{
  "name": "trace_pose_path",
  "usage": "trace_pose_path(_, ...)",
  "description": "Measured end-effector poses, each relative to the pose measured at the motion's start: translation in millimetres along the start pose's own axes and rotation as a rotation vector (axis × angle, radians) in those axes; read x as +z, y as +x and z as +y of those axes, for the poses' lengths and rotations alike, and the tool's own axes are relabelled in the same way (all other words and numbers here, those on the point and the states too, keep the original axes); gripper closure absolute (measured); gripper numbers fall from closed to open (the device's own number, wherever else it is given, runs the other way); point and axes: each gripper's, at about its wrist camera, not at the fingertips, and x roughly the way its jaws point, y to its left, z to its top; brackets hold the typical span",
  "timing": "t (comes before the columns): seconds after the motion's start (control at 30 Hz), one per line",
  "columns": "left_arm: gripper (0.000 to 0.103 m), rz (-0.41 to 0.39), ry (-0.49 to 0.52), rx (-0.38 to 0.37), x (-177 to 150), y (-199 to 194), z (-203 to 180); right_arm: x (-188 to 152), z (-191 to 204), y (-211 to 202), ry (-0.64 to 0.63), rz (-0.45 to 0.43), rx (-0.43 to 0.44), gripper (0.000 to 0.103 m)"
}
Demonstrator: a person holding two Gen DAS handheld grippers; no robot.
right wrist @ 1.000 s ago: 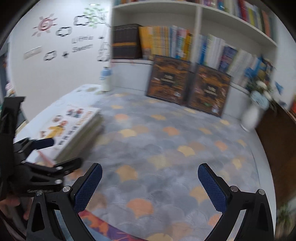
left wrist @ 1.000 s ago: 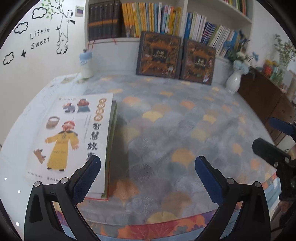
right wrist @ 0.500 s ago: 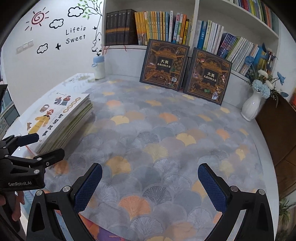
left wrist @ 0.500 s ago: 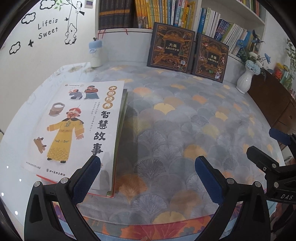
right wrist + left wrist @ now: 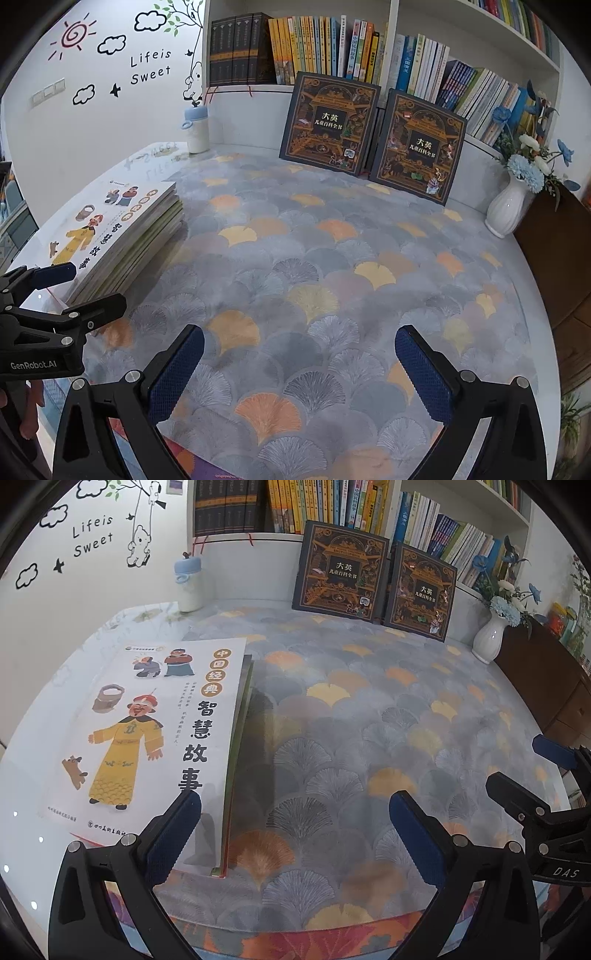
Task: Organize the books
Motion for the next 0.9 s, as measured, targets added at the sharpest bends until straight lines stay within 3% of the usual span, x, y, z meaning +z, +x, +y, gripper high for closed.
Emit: trace_pose_path(0.9,0.001,0.002,-0.005,0.0,-0.2,2.0,-1.6,-1.0,-1.4,2.8,0.022,0.007,0.029,0.0)
